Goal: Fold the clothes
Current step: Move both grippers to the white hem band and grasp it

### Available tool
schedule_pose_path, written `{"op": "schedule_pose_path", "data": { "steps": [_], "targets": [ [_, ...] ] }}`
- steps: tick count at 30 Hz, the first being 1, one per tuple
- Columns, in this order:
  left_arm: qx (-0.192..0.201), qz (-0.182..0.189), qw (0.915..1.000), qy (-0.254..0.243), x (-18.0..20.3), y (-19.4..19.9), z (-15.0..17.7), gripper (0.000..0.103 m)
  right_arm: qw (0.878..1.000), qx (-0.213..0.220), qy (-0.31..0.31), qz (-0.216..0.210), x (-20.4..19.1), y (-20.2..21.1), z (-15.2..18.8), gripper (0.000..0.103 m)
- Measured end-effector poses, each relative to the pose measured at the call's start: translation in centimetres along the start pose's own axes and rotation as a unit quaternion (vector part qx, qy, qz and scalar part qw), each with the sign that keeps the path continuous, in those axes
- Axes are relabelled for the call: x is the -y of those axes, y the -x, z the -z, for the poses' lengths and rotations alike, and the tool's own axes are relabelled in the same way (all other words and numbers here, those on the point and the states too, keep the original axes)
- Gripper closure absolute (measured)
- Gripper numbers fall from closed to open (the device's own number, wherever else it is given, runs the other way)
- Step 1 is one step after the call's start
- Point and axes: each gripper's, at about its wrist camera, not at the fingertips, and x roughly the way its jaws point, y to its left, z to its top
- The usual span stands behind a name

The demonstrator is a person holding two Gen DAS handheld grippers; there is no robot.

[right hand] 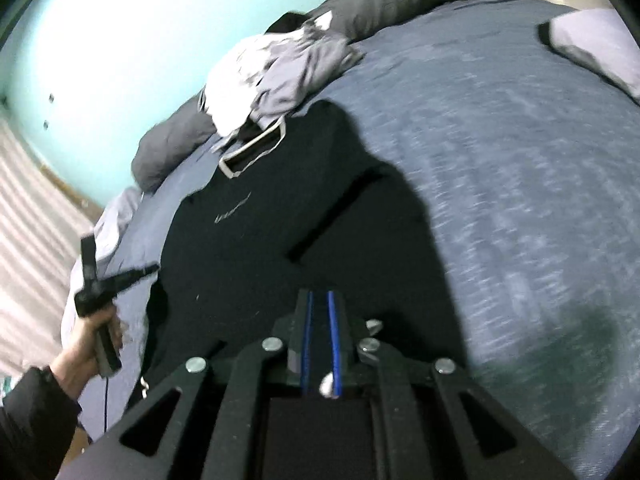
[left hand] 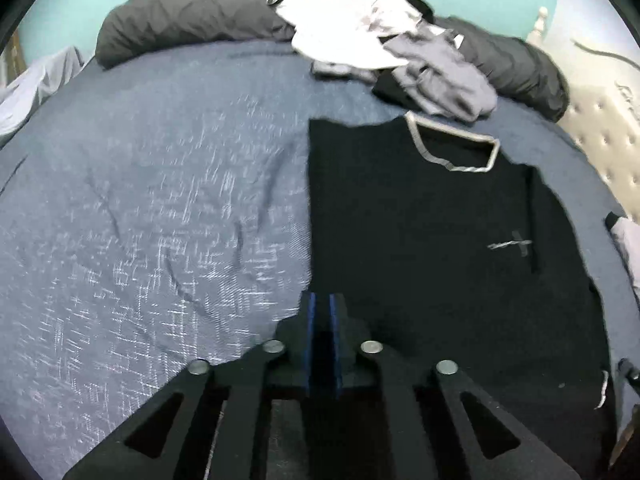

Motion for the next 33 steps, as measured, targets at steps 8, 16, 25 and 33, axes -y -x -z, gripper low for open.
{"op": "schedule_pose_path", "data": {
  "steps": [8, 16, 25, 33],
  "targets": [
    [-0.037, 0.008, 0.9991, -0.017, 1.0, -1.2, 1.8, 0.078, 0.997, -0.063, -0.022, 0.035, 1.4, -2.8, 1.1, 0.096],
    [-0.048, 0.017, 0.9985, 0.020, -0.6, 3.2, 3.6, 0.068, 0.998, -0.029, -0.052, 0.038, 2.3, -0.6, 0.0, 0.096],
    [-0.076, 0.040, 0.9961, 0.020, -0.5, 9.8, 9.0, 0.050, 0.999, -0.033, -0.036, 0.021, 1.7, 4.2, -0.8, 0.076],
    [-0.091, 0.059, 0.9940, -0.012, 0.9, 16.2, 13.8, 0.049, 0.992, -0.127, -0.002, 0.024, 2.4, 8.8, 1.4, 0.068]
  ]
}}
